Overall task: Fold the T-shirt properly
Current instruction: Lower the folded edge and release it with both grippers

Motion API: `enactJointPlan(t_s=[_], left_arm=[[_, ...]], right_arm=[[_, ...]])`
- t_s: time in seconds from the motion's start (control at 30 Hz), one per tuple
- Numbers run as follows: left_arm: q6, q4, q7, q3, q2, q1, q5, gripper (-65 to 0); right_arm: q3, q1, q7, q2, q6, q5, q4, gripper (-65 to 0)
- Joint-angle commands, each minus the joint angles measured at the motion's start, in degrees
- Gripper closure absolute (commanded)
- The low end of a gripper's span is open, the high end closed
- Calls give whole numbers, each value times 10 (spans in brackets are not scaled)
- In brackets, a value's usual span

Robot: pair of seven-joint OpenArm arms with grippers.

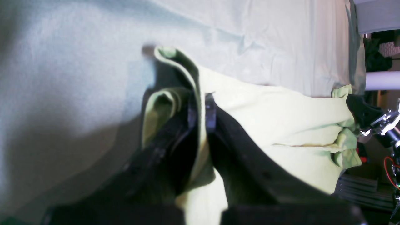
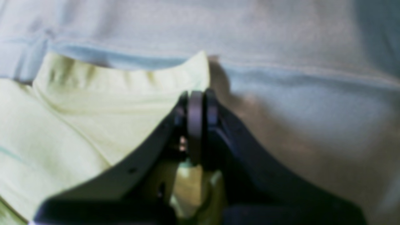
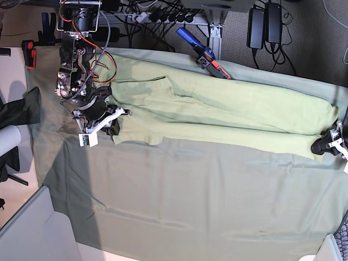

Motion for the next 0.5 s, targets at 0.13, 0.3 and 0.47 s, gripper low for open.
enactJointPlan(t_s=[0.13,0.3,0.47], left_arm=[[-11,9,6,-3,-10,-11,-26,0],[-11,22,62,-4,-17,-3,-78,0],[-11,60,63,-4,-24,24,-85,-154]], right_arm=[[3,8,13,8,11,17,31,0],[8,0,-10,8,11,17,85,0],[26,-44,-20,8,11,17,162,0]])
